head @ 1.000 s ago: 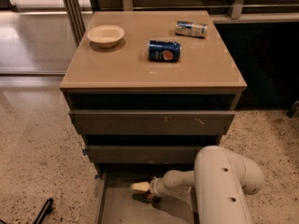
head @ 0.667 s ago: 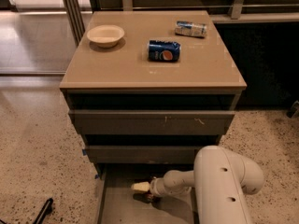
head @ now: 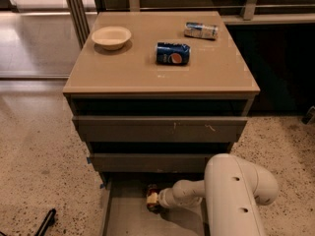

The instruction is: Pick coke can from bottom drawer and place on counter

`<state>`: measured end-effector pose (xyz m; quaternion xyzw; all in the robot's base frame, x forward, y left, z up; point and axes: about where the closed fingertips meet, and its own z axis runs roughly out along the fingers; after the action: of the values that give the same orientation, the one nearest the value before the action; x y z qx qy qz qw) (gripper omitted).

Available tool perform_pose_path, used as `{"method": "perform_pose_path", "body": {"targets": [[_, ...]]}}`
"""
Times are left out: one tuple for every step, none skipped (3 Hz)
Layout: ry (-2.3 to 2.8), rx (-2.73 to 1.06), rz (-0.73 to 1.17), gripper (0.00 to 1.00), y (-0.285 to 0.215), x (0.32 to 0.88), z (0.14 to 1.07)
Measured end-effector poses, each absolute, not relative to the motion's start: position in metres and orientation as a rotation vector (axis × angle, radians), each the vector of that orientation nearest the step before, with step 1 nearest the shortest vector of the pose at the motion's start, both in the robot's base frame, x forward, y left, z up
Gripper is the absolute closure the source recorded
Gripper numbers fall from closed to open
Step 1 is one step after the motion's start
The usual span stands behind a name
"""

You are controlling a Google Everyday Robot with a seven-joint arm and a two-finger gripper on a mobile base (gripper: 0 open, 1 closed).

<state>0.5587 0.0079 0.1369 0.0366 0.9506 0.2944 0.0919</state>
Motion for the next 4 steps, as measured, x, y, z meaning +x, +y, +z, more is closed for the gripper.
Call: {"method": "perform_pose_path", "body": {"targets": [[2.823, 0.109, 0.874, 0.68, 0.0079, 0.5586, 0.1369], [2.823, 0.109, 0.874, 0.92, 0.0079, 0.5586, 0.1368], [2.823, 0.109, 0.874, 1.0, 0.0079, 0.5586, 0.1368], [2.828, 0.096, 0.895, 1.0, 0.0095, 0.5566, 0.1377]]}}
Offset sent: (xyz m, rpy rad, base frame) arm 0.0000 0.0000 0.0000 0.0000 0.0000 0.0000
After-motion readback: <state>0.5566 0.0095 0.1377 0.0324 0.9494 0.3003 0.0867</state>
